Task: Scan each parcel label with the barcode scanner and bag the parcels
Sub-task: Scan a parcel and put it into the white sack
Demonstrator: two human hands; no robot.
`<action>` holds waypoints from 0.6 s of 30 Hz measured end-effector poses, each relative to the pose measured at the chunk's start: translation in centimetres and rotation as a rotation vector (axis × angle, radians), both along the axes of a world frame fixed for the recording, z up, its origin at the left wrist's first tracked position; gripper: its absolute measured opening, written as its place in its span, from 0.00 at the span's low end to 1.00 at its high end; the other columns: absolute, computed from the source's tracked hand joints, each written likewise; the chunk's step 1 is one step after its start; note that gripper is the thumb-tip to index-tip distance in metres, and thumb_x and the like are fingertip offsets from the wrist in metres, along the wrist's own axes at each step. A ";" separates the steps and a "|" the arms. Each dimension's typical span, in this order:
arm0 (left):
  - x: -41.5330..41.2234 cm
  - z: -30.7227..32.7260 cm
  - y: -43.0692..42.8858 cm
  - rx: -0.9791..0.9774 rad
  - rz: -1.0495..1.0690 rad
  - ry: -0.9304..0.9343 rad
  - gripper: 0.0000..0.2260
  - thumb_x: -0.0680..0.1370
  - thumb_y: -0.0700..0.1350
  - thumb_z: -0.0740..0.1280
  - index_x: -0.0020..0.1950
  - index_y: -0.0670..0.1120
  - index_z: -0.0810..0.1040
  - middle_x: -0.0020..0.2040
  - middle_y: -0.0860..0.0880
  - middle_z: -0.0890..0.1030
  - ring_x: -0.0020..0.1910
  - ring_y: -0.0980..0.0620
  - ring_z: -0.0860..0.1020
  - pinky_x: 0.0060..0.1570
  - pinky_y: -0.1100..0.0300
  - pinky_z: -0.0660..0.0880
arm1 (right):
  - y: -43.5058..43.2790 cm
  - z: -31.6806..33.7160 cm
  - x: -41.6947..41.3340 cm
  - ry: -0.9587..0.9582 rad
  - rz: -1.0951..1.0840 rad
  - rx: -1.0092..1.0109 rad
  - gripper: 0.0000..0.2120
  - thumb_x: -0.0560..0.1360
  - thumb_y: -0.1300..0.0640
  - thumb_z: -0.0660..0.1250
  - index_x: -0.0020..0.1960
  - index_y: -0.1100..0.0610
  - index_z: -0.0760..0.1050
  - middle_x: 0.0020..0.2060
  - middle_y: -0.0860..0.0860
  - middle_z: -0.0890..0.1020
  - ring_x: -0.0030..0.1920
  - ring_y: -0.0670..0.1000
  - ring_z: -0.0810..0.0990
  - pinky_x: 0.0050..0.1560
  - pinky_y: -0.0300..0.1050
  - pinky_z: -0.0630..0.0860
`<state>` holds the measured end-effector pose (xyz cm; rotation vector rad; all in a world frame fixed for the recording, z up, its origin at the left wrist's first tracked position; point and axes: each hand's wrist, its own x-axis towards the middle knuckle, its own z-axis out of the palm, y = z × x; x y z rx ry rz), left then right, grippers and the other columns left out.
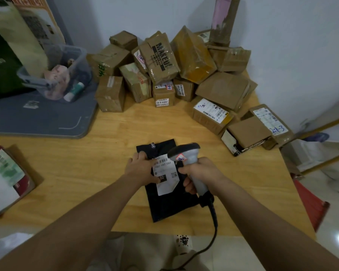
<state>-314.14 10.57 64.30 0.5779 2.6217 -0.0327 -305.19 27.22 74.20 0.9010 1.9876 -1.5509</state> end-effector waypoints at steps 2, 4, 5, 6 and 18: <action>0.2 0.0 -0.3 0.000 0.015 0.054 0.35 0.68 0.68 0.68 0.73 0.61 0.64 0.72 0.45 0.57 0.73 0.43 0.54 0.69 0.49 0.59 | -0.4 0.7 -0.1 -0.002 0.011 0.032 0.09 0.75 0.59 0.68 0.43 0.65 0.74 0.28 0.60 0.79 0.24 0.56 0.77 0.27 0.43 0.74; 0.5 0.0 -0.5 0.028 0.042 0.048 0.35 0.68 0.68 0.68 0.73 0.63 0.63 0.75 0.44 0.52 0.75 0.42 0.49 0.70 0.47 0.55 | -0.7 1.4 -0.2 0.001 0.019 0.048 0.09 0.76 0.58 0.68 0.44 0.64 0.74 0.28 0.60 0.79 0.24 0.55 0.77 0.26 0.43 0.74; 0.6 -0.1 -0.7 0.039 0.056 0.041 0.36 0.68 0.68 0.69 0.73 0.64 0.63 0.76 0.43 0.50 0.75 0.41 0.47 0.71 0.46 0.54 | -0.9 1.7 -0.2 0.002 0.024 0.055 0.09 0.76 0.58 0.68 0.45 0.64 0.73 0.28 0.61 0.79 0.24 0.55 0.77 0.26 0.42 0.74; 0.7 -0.1 -0.8 0.050 0.067 0.035 0.36 0.67 0.68 0.69 0.73 0.64 0.62 0.77 0.43 0.48 0.76 0.41 0.45 0.71 0.45 0.53 | -1.1 2.0 -0.1 0.002 0.029 0.063 0.09 0.76 0.58 0.68 0.46 0.64 0.73 0.28 0.61 0.78 0.23 0.55 0.77 0.26 0.42 0.74; 0.9 -0.7 -1.1 0.102 0.152 -0.028 0.37 0.67 0.67 0.70 0.73 0.64 0.62 0.78 0.42 0.46 0.76 0.39 0.42 0.71 0.44 0.52 | -2.5 4.7 -0.2 -0.055 0.122 0.152 0.09 0.76 0.57 0.68 0.46 0.63 0.72 0.28 0.59 0.77 0.25 0.54 0.75 0.29 0.44 0.74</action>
